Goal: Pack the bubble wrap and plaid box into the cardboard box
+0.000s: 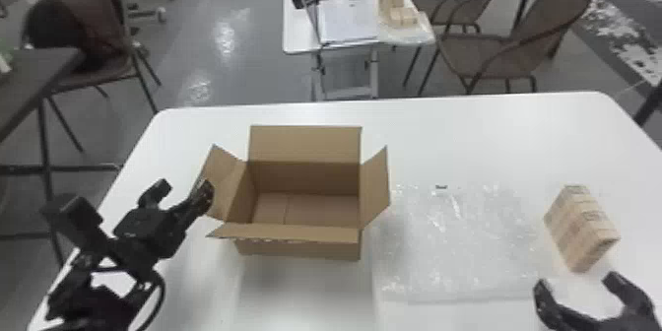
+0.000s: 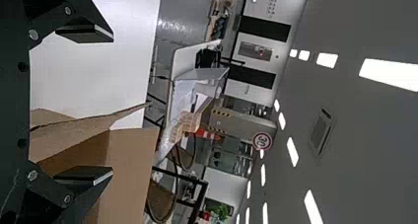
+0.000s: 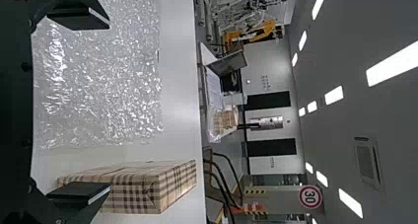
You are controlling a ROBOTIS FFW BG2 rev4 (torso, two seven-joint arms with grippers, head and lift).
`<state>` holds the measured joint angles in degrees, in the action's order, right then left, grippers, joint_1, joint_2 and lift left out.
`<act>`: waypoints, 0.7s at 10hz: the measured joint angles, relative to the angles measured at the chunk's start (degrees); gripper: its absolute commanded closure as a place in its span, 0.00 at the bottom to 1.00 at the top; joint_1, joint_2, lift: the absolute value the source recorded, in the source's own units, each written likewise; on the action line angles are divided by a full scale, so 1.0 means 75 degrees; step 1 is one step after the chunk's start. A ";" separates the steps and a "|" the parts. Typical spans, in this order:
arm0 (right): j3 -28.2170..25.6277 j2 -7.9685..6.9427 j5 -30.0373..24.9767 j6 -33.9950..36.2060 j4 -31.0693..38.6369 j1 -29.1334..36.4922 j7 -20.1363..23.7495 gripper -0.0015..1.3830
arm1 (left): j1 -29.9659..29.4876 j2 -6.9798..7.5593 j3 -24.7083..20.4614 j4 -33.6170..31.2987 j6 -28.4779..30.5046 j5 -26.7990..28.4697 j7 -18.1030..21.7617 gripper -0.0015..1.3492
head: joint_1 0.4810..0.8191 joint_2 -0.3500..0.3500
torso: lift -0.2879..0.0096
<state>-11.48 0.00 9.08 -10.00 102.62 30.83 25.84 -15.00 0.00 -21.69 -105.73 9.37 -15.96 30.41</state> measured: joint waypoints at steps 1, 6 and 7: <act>0.0015 0.0000 0.0008 0.0006 -0.0014 -0.0019 0.0008 0.10 | 0.0064 0.0000 -0.0025 0.0000 0.0209 0.0157 -0.0001 0.42 | 0.63 0.63 | 0.56; 0.0039 0.0000 0.0010 0.0032 -0.0031 -0.0067 0.0011 0.10 | 0.0190 0.0000 -0.0037 0.0043 0.0643 0.0300 0.0010 0.89 | 0.63 0.63 | 0.56; 0.0043 0.0000 0.0010 0.0032 -0.0030 -0.0068 0.0011 0.10 | 0.0188 0.0000 -0.0012 0.0046 0.0633 0.0318 0.0012 0.89 | 0.63 0.63 | 0.56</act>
<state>-11.16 0.00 9.15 -9.76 102.39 30.32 25.92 -13.59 0.00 -21.78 -105.39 14.12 -13.57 30.50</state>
